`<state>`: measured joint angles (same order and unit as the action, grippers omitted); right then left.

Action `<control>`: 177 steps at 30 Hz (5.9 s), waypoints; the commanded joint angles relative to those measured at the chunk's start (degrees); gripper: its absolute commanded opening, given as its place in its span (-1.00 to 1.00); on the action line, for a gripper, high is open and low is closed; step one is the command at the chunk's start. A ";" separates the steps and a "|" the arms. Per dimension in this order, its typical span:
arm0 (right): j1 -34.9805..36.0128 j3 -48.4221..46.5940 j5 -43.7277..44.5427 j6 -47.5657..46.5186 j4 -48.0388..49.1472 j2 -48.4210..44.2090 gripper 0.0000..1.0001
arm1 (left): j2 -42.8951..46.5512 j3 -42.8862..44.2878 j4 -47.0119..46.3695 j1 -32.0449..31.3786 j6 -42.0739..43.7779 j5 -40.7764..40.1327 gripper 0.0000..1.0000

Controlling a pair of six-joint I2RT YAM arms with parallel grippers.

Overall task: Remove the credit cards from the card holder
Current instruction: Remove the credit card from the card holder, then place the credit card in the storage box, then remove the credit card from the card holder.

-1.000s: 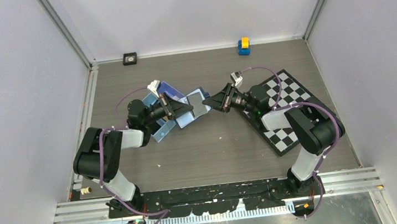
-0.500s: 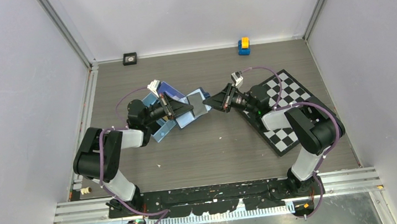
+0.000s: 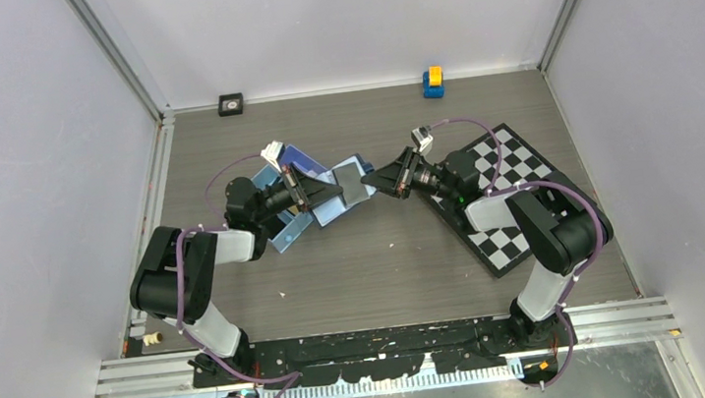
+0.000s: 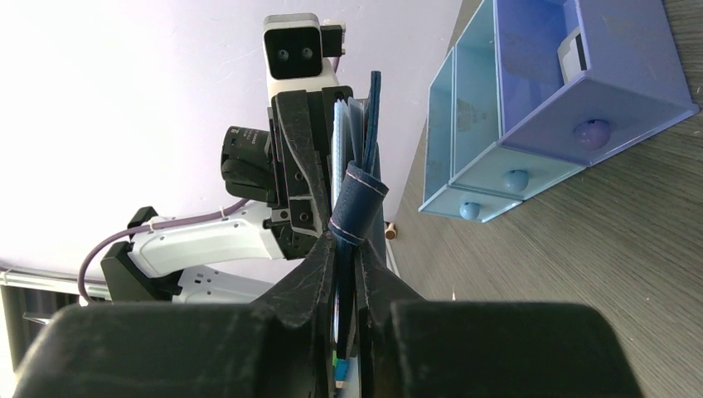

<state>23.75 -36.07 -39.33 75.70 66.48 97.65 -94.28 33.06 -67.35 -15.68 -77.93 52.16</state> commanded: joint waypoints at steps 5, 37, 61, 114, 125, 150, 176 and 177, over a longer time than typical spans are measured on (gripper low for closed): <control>-0.88 -0.24 -0.21 1.72 5.90 0.35 -0.99 | 0.00 -0.42 -4.92 0.56 -0.82 0.75 -0.95; -7.30 4.54 4.09 0.50 3.97 -2.42 -0.99 | -0.01 -1.53 -0.13 2.81 0.49 -0.15 -1.00; -9.61 5.80 18.85 -16.13 -30.06 -18.47 -0.99 | 25.90 -5.64 45.17 13.09 22.53 -21.26 -1.00; -9.54 5.67 14.16 -13.72 -24.46 -16.13 -0.99 | 41.82 -4.93 66.22 17.84 27.65 -39.06 0.40; -7.54 5.95 3.70 1.35 7.28 -5.55 -0.99 | 44.18 -8.76 49.03 12.39 27.39 -25.66 0.78; 1.30 2.25 3.12 -3.51 3.52 -4.68 -0.99 | 18.09 -6.46 13.88 2.04 14.86 -9.45 0.53; 11.84 -8.39 22.01 -34.22 -46.35 -14.13 -0.54 | 15.12 -0.79 38.66 3.27 23.61 -14.63 -1.00; 11.79 -8.50 21.70 -34.22 -46.27 -14.08 -0.56 | 15.16 -0.76 38.76 3.26 23.76 -14.70 -1.00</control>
<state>35.48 -42.98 -18.35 43.16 19.77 84.86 -81.21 30.09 -29.32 -12.67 -55.99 37.89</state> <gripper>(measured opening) 0.245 0.049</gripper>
